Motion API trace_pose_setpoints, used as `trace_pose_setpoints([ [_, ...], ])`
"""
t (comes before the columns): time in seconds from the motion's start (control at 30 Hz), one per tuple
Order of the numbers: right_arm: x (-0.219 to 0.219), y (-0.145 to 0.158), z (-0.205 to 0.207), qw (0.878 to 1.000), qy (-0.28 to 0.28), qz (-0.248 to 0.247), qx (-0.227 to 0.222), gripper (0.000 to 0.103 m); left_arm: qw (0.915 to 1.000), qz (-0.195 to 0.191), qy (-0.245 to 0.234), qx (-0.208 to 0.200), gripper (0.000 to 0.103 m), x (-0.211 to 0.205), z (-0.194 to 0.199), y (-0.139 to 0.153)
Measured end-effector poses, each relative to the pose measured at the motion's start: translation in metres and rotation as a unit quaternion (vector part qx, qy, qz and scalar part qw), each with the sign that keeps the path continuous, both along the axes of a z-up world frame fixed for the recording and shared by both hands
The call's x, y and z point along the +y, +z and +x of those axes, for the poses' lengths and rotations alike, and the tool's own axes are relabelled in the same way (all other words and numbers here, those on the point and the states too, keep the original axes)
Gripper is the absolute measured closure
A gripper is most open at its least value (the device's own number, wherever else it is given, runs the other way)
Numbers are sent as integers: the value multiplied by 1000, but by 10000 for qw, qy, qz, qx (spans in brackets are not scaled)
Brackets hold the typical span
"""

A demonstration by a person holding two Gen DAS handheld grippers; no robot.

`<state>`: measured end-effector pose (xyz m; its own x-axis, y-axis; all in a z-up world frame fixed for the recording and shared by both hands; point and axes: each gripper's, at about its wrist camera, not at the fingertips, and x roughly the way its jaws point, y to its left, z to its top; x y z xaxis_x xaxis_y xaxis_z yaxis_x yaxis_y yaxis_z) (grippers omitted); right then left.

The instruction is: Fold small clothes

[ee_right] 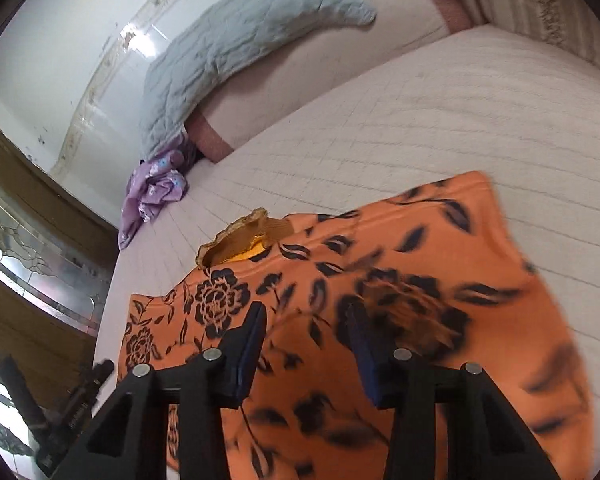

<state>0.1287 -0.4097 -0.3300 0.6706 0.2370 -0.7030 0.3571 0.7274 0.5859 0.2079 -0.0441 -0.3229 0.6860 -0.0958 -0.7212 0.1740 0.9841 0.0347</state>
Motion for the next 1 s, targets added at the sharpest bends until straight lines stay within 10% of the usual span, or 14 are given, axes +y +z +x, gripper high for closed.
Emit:
trace_pose_setpoints([
  [0.27,11,-31,39,9989,139,93,449,61,9996,234,-185,9,60,15,-5,-18],
  [0.53,-16,11,-67,9960,-193,862,-158,39,9930,-888,758,-200,17,84,-13,6],
  [0.83,-67,10,-169,9740,-1526,1666,-163,34,9710,-2174,768,633,15,112,-24,-12],
  [1.0,-36,-3,-188,9766,-1189,1791,54,34,9700,-2327,358,598,15,109,-74,-9],
])
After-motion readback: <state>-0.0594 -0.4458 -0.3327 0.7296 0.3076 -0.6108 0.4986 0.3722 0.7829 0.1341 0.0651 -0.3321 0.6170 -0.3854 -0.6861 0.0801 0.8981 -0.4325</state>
